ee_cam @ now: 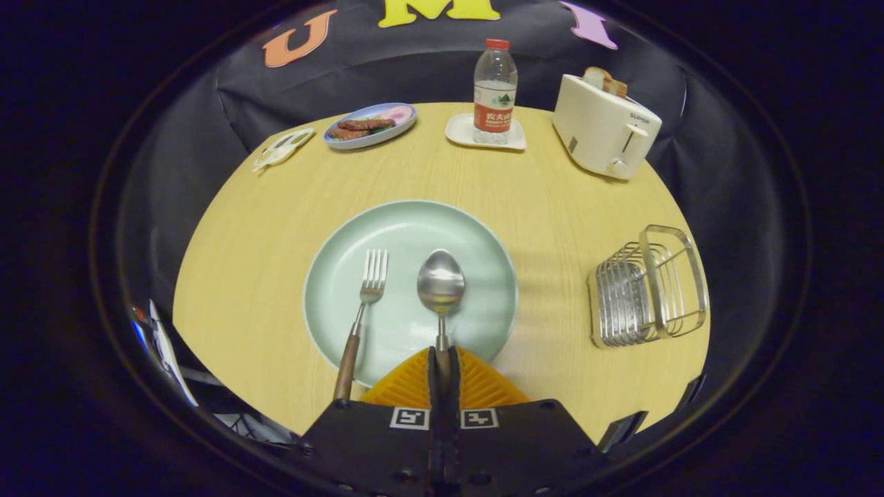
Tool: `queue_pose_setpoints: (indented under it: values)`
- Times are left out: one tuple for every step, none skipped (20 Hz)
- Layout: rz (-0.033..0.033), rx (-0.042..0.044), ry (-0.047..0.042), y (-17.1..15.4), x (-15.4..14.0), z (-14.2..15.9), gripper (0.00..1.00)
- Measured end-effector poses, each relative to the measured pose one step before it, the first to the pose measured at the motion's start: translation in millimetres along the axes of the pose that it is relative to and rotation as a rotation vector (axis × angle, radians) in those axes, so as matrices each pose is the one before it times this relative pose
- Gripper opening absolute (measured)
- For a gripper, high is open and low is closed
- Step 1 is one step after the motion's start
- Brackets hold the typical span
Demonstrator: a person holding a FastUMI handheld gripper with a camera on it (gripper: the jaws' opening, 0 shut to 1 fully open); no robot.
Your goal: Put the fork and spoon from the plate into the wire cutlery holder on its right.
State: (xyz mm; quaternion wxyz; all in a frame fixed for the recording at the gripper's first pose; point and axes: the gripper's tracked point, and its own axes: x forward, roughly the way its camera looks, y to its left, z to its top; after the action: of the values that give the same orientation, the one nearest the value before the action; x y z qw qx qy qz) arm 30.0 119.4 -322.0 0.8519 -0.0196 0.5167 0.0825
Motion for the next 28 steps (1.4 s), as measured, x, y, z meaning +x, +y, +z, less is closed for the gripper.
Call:
queue_pose_setpoints:
  values:
    - [0.01124,0.00615,0.01497,-3.86,-15.18,5.4,0.02]
    - [0.02112,0.00131,0.00773,-3.06,-16.81,5.73,0.02]
    - [0.00674,-0.01559,0.0076,-6.6,-17.39,5.61,0.02]
    - [-0.01052,-0.01552,0.00018,-12.2,-17.25,5.01,0.02]
    - [-0.01264,-0.00976,-0.00153,-12.86,-16.17,5.49,0.02]
    - [-0.00901,0.00079,0.00133,-12.38,-14.99,4.01,0.02]
    - [-0.01031,0.00769,0.0084,-14.59,-12.69,3.53,0.01]
    - [-0.01536,0.0119,0.01086,-16.31,-9.75,2.05,0.01]
    - [-0.02182,0.01335,0.01322,-17.65,-7.08,1.64,0.01]
    - [-0.01965,0.01342,0.0213,-17.37,-3.27,0.26,0.02]
    - [-0.00744,0.02113,0.02688,-13.17,-1.79,-1.15,0.02]
    - [-0.00322,0.01918,0.03315,-10.07,1.52,-3.07,0.02]
    - [0.00382,0.01432,0.05104,-7.49,2.71,-5.63,0.01]
    - [0.01796,0.02512,0.04883,-1.88,4.41,-5.46,0.01]
    - [0.02648,0.02866,0.04731,0.52,5.01,-2.8,0.02]
    - [0.01406,0.0271,0.04535,-0.4,7.18,-4.36,0.02]
    - [0.00389,0.01835,0.03575,-1.63,4.66,-0.88,0.02]
    - [0.00156,0.00925,0.01978,-2.14,3.98,2.65,0.02]
    - [-0.00819,0.0023,0.01352,-2.05,2.81,3.61,0.01]
    - [-0.00972,0.00059,0.01152,-1.58,2.15,3.3,0.02]
    - [-0.00967,0.00122,0.00811,-2.43,2.84,4.41,0.02]
    - [-0.00947,0.0033,0.01018,-2.37,1.98,2.78,0.02]
    - [-0.00861,0.00135,0.01026,-1.89,1.81,3.04,0.02]
    - [-0.00992,-0.00181,0.01136,-2.01,2.44,1.64,0.01]
    - [-0.00444,-0.0047,0.00736,-1.25,1.35,2.34,0.01]
    - [-0.00738,-0.00662,0.00479,-1.34,1.7,1.93,0.02]
    - [0.00334,-0.00354,-0.00558,0.61,0.59,4.42,0.09]
    - [0.00122,-0.00224,-0.0126,-0.47,1.29,4.02,0.1]
